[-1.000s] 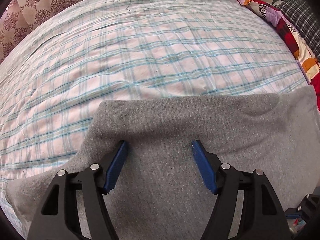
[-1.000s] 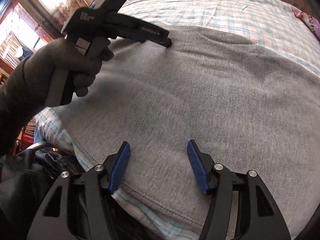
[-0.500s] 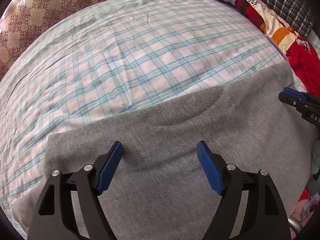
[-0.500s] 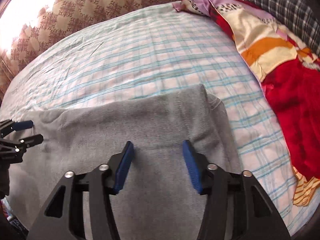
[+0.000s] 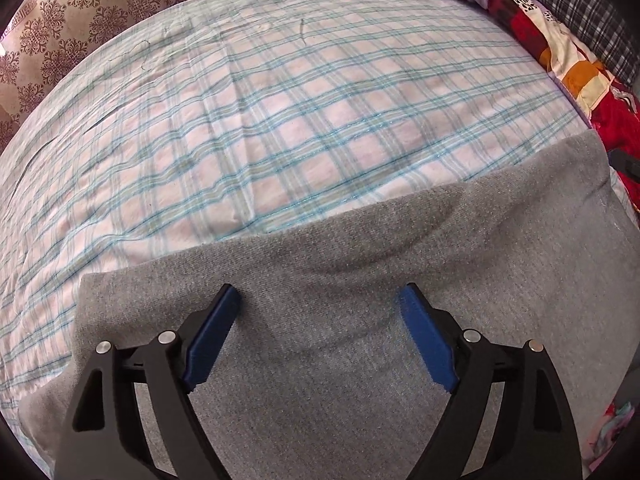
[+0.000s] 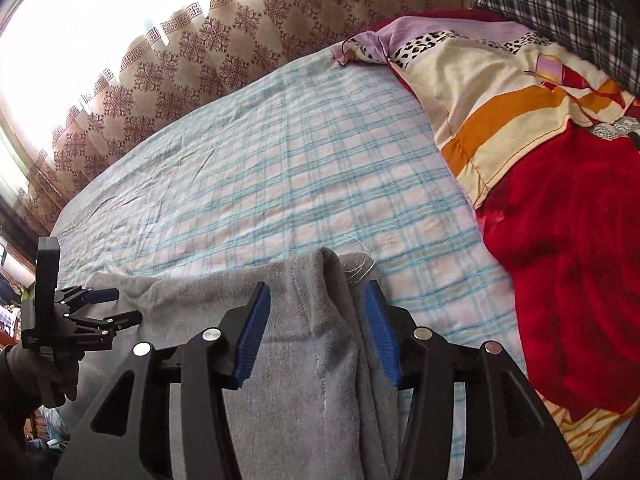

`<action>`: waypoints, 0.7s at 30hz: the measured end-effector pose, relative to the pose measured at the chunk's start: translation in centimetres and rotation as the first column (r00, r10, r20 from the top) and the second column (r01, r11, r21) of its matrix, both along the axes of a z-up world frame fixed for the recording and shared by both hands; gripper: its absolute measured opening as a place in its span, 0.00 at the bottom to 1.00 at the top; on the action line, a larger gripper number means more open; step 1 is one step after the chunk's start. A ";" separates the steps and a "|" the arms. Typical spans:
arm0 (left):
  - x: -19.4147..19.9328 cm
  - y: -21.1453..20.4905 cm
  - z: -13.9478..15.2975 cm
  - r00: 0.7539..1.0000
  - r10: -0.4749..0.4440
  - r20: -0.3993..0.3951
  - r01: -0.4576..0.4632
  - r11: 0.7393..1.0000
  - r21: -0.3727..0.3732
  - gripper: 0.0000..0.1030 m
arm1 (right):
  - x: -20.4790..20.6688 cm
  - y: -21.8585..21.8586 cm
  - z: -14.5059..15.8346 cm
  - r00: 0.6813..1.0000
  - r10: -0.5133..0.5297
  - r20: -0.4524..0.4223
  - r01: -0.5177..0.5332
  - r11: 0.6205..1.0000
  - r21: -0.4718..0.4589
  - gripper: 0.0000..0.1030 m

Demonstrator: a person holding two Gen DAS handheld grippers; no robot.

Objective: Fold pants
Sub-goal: 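Press and smooth the folded sweatpants flat with both open tools, then grasp the edge of the sweatpants with the right tool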

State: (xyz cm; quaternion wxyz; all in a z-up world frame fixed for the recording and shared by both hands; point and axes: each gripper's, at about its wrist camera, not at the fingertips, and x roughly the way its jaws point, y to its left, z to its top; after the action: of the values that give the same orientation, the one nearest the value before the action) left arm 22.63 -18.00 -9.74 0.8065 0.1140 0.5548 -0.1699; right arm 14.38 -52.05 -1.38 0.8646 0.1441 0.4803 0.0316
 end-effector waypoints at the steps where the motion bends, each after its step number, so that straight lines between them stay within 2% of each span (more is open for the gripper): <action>1: 0.0 0.0 0.0 1.000 -0.001 0.000 0.001 1.000 0.000 0.82 | 0.5 -0.1 -0.6 1.000 0.014 -0.020 -0.014 1.000 0.019 0.45; 3: 0.0 0.0 -0.1 1.000 0.000 0.000 0.000 1.000 -0.002 0.83 | 1.2 -0.3 -1.8 0.997 0.020 -0.069 -0.018 0.999 0.030 0.40; 6: -0.1 0.1 -0.1 1.000 -0.001 0.001 0.001 1.000 -0.004 0.83 | 1.5 -0.7 -2.8 0.993 -0.003 -0.114 0.005 1.000 0.013 0.40; 11: 0.0 0.1 -0.3 1.000 -0.001 0.002 0.001 1.000 -0.007 0.86 | 1.5 -1.0 -3.8 0.987 0.014 -0.162 -0.005 0.999 0.054 0.40; 14: 0.1 0.0 -0.4 1.000 0.005 0.002 -0.005 1.000 -0.009 0.86 | 1.6 -1.0 -3.5 0.986 0.030 -0.162 -0.019 0.997 0.071 0.31; 16: 0.2 0.0 -0.3 1.000 0.009 0.000 -0.009 1.000 -0.011 0.86 | 1.4 -0.8 -3.2 0.988 0.044 -0.151 -0.032 0.996 0.080 0.14; 18: 0.3 0.0 -0.2 1.000 0.015 -0.003 -0.015 1.000 -0.018 0.86 | 1.1 -0.7 -2.5 0.991 0.033 -0.129 -0.025 0.998 0.061 0.09; 21: 0.5 -0.2 0.2 1.000 0.018 0.003 -0.018 0.999 -0.033 0.86 | 0.2 -0.1 -0.6 0.998 0.003 -0.062 -0.003 1.000 -0.008 0.07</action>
State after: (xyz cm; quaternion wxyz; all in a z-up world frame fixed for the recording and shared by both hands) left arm 23.12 -18.25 -9.55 0.8107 0.0957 0.5515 -0.1716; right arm 14.59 -52.16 -2.01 0.8498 0.1410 0.5072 0.0265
